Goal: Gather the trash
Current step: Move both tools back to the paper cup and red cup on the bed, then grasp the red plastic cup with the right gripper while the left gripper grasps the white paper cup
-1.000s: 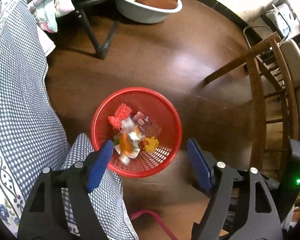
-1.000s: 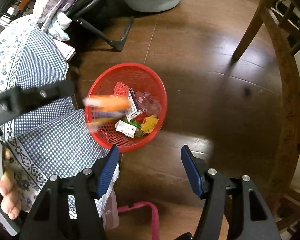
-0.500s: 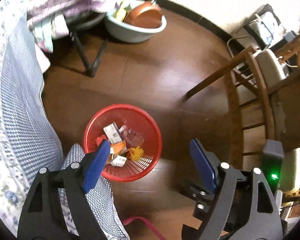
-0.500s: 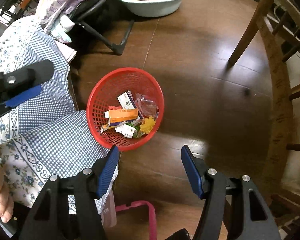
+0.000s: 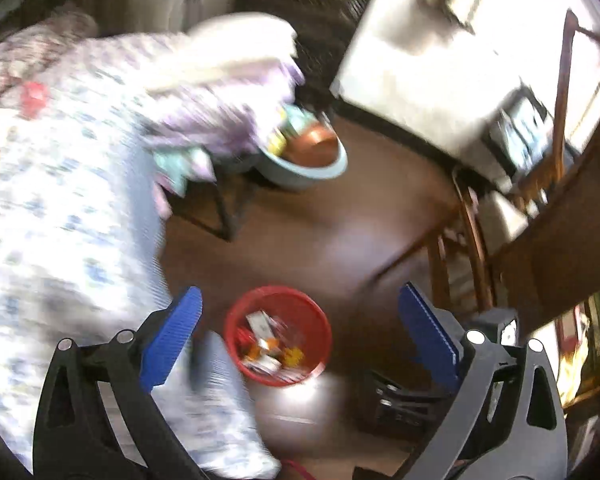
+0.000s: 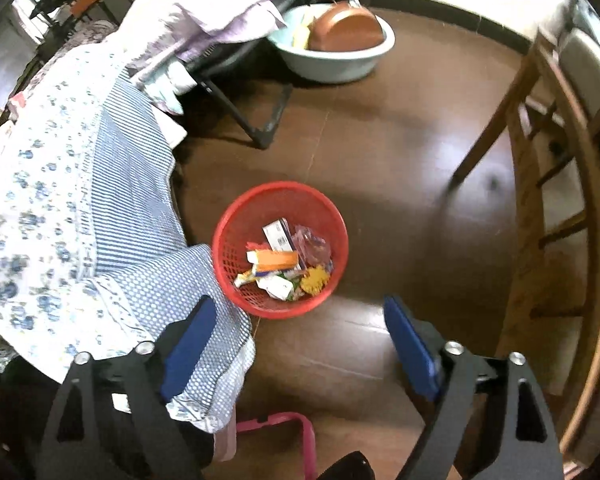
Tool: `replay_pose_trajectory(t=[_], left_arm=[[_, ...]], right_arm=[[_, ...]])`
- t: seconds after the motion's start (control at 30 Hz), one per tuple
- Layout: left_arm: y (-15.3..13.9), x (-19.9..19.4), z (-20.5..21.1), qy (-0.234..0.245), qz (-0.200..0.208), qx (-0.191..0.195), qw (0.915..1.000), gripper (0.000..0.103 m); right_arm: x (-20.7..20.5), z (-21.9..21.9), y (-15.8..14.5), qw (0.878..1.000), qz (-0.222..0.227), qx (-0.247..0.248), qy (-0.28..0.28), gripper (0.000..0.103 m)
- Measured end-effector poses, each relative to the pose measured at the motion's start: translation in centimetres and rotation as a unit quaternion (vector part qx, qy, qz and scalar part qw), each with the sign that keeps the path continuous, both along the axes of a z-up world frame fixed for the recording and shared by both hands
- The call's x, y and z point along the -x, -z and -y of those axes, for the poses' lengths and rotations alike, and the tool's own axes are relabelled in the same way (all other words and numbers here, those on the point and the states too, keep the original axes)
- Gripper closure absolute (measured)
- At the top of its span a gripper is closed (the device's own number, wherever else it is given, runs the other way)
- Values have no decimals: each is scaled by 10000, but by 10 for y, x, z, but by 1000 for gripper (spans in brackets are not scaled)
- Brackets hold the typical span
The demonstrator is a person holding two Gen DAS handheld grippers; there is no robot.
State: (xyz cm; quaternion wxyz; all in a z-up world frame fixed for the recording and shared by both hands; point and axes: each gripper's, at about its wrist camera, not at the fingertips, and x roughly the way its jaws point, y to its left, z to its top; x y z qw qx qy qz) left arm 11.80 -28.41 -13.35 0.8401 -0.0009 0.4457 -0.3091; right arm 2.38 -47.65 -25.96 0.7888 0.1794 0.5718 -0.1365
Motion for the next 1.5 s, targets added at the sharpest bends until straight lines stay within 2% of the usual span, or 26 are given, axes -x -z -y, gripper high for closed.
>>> replay_pose_trajectory(t=[0.07,0.17,0.27,0.33,0.43,0.47,0.5,0.6,0.67,0.73,0.8,0.87,0.9,1.0,1.13,1.3,1.43,1.5], left_arm=[[-20,-11,-33,-379,247,15,9990,7],[-44,-35,-85,-1017,651,-124,9926,7],[-62,-65,-134,-1697,1009,-371,9796,7],[-70,-88,-168,-2117,1096,-447,9702,7],[-73,-120,-218,-2772,1104,-566,9528,7],[-69,-130,-239,-3023,1048,-525,9460,7],[-66,-134,-252,-3147,979,-450,9430,7],[-51,-148,-300,-3565,423,-44,9333,7],[-48,-156,-320,-3631,71,272,9313,7],[-51,-159,-331,-3623,18,378,9313,7],[-58,-160,-336,-3598,185,210,9326,7],[-63,-160,-340,-3657,345,40,9301,7],[-62,-159,-342,-3695,373,11,9285,7],[-58,-164,-346,-3736,295,46,9271,7],[-58,-168,-345,-3715,326,-79,9278,7],[-60,-169,-349,-3682,389,-17,9289,7],[-58,-172,-356,-3751,281,96,9265,7],[-54,-174,-359,-3747,173,158,9268,7]], right_arm=[[-9,-14,-17,9998,139,88,-129,16],[-24,-41,-46,9984,414,190,-339,16],[-37,-68,-71,9960,650,245,-557,16],[-47,-89,-87,9938,779,293,-739,14],[-64,-121,-107,9904,894,342,-1001,13],[-71,-132,-113,9890,928,352,-1095,13],[-78,-141,-117,9878,950,369,-1175,13],[-103,-173,-132,9823,1044,454,-1485,13],[-126,-197,-144,9767,1162,503,-1735,13],[-151,-219,-156,9693,1332,518,-2001,13],[-178,-242,-167,9609,1521,569,-2243,12],[-213,-262,-176,9517,1719,668,-2456,10],[-228,-269,-177,9487,1780,736,-2509,7],[-283,-289,-173,9435,1835,895,-2609,6],[-354,-308,-155,9443,1750,746,-2685,6],[-421,-310,-124,9599,1395,225,-2420,6],[-440,-306,-107,9652,1245,-110,-2297,6],[-443,-307,-104,9644,1283,-102,-2311,8]])
